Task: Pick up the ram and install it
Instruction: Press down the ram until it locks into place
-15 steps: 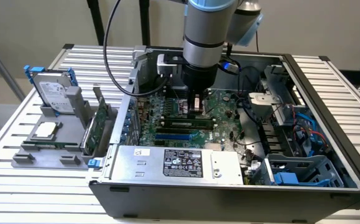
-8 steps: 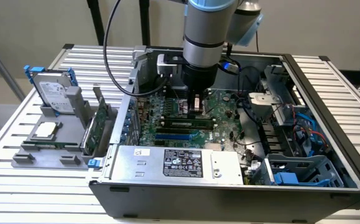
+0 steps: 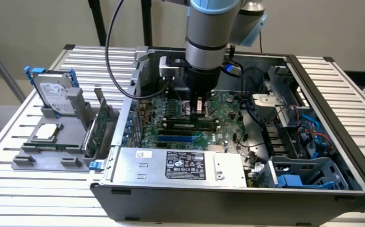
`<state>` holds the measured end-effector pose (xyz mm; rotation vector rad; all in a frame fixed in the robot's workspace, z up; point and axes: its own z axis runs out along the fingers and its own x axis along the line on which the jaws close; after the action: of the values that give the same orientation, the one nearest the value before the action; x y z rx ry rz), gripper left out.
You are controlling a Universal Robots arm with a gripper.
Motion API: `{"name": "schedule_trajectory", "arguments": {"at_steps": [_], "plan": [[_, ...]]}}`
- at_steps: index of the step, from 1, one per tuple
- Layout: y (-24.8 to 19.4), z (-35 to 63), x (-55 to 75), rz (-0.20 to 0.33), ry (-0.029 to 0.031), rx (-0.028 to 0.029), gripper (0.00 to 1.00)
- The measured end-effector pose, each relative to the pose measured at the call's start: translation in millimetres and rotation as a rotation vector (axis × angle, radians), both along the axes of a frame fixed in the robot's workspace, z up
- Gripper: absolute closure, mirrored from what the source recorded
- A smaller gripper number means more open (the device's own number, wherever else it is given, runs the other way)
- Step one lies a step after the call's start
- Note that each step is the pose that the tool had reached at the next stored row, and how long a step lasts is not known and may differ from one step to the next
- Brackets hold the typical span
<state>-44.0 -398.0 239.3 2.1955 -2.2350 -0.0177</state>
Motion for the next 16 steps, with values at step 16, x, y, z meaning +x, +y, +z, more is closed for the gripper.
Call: {"name": "schedule_trajectory", "arguments": {"at_steps": [16], "plan": [[0.1,-1.8,0.0,0.000,-0.0013,0.0002,1.00]]}}
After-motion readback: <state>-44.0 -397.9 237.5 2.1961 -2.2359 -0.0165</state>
